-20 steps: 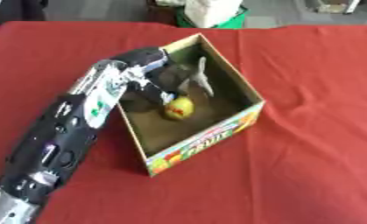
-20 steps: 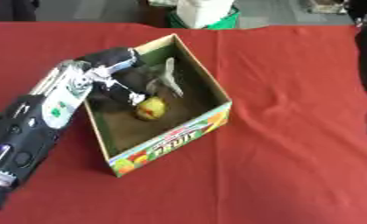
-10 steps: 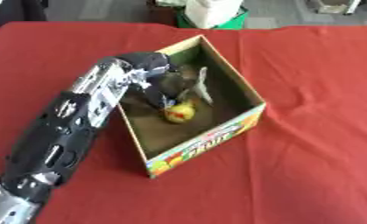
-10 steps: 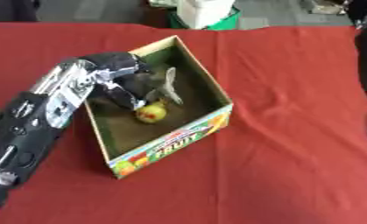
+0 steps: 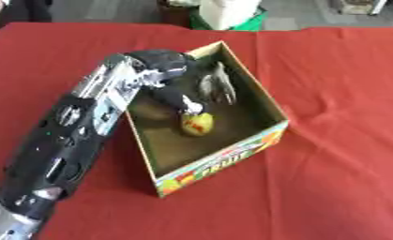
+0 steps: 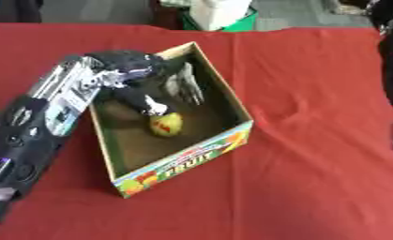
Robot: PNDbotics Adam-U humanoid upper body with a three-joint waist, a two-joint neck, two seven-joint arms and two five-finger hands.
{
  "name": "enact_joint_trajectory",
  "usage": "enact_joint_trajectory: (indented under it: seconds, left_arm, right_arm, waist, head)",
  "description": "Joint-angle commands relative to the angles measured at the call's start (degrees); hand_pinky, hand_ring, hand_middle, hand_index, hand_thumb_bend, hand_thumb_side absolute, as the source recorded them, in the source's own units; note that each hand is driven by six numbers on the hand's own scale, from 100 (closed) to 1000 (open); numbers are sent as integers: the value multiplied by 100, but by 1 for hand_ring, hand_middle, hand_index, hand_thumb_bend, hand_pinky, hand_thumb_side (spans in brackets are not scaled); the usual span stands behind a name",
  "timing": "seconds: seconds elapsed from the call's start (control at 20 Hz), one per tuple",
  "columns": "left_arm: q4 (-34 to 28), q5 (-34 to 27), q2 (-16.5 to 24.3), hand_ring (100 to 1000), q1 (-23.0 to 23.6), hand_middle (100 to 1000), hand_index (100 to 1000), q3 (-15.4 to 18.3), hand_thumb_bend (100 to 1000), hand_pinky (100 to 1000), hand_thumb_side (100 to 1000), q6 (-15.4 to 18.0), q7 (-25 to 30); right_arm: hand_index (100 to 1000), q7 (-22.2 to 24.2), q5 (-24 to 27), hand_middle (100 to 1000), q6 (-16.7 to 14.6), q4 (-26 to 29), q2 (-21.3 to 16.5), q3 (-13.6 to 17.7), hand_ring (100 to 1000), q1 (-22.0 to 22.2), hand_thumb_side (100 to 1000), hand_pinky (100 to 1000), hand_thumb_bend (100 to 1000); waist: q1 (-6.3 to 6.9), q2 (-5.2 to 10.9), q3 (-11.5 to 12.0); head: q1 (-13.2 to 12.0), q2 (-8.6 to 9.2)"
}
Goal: Pick up objects on the table and place them in the box.
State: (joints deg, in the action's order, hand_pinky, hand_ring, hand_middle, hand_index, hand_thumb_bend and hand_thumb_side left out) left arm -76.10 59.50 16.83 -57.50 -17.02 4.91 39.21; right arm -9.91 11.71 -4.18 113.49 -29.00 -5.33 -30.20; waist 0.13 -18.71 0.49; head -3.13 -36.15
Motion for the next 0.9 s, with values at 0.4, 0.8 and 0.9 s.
enact_joint_trajectory:
  seconds: [0.4,0.8,0.9]
  left_arm:
    - [-987,-514,349,848,-49,878,970,272,194,773,1000,-126,-24]
    - [-2042,-1196,399,710,364,764,886,1091,100,656,981,-567,-583]
    - [-2423,-1434,431,691,592,742,874,1381,100,646,980,-777,-820]
  right_arm:
    - [861,-33,-3,713,21,110,-98,57,788,-17,840,802,100]
    - [863,-120,108,719,-29,110,-148,94,791,-56,849,800,100]
    - [863,-144,135,720,-35,110,-160,104,791,-36,847,800,100]
  waist:
    - [-7,210,62]
    - [-38,399,322]
    - [-34,453,419]
  head:
    - [78,-30]
    - [218,-340]
    - [245,-382]
